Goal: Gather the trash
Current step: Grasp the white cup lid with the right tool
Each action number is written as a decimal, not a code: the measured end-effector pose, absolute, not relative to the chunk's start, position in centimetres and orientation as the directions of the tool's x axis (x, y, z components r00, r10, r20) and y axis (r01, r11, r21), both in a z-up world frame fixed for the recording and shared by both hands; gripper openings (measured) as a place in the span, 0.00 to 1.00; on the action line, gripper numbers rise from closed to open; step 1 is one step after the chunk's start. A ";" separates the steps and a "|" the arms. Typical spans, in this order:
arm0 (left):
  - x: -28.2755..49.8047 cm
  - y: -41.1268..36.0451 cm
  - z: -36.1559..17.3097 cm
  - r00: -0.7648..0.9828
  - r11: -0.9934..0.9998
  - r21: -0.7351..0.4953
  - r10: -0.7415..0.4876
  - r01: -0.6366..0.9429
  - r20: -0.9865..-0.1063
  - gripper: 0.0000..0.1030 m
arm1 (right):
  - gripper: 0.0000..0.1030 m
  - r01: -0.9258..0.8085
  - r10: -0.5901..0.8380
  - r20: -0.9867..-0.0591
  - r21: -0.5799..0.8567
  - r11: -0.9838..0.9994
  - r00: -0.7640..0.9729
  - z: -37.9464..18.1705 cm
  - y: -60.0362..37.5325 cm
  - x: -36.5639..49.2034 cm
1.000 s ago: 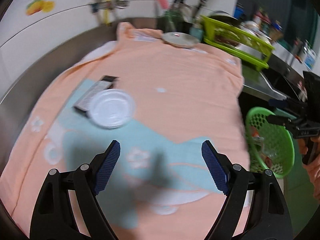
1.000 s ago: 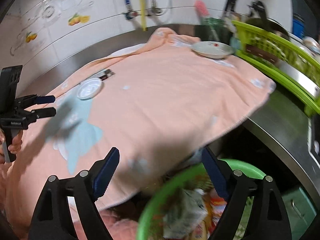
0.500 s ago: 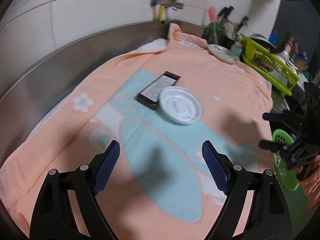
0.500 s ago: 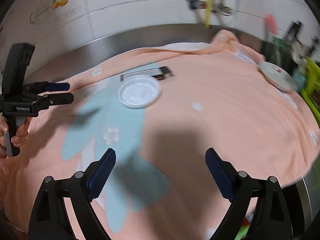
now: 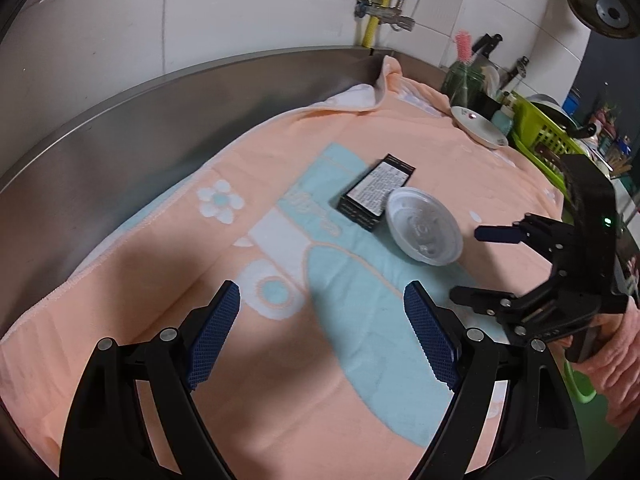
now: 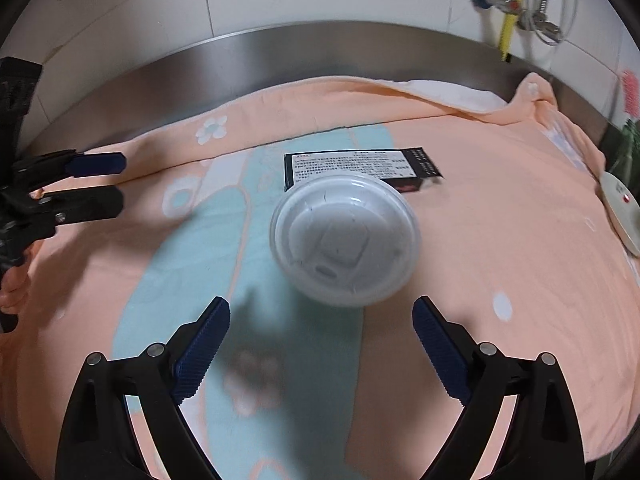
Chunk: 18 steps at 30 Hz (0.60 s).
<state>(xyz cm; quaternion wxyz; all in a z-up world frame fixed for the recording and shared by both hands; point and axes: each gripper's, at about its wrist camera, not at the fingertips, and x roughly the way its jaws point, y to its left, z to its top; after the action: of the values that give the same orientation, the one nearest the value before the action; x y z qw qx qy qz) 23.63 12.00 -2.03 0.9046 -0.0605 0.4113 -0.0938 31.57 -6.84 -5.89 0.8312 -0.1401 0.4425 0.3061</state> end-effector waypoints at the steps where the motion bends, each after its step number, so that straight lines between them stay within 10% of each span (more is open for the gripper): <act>1: 23.7 12.2 -2.1 0.643 0.975 -0.188 -0.219 0.118 -0.734 0.81 | 0.87 -0.633 0.382 -0.824 0.037 0.773 0.419 -6.1 -6.6 32.0; 18: 24.9 13.5 -2.8 0.641 0.973 -0.201 -0.227 0.115 -0.733 0.82 | 0.90 -0.643 0.415 -0.836 0.101 0.759 0.359 -7.2 -5.2 36.2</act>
<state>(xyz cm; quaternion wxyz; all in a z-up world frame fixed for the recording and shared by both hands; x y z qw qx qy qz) 24.92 13.55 -2.84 0.9032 -0.0678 0.4130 -0.0946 36.25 -5.16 -7.22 0.8152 -0.1228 0.4637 0.3246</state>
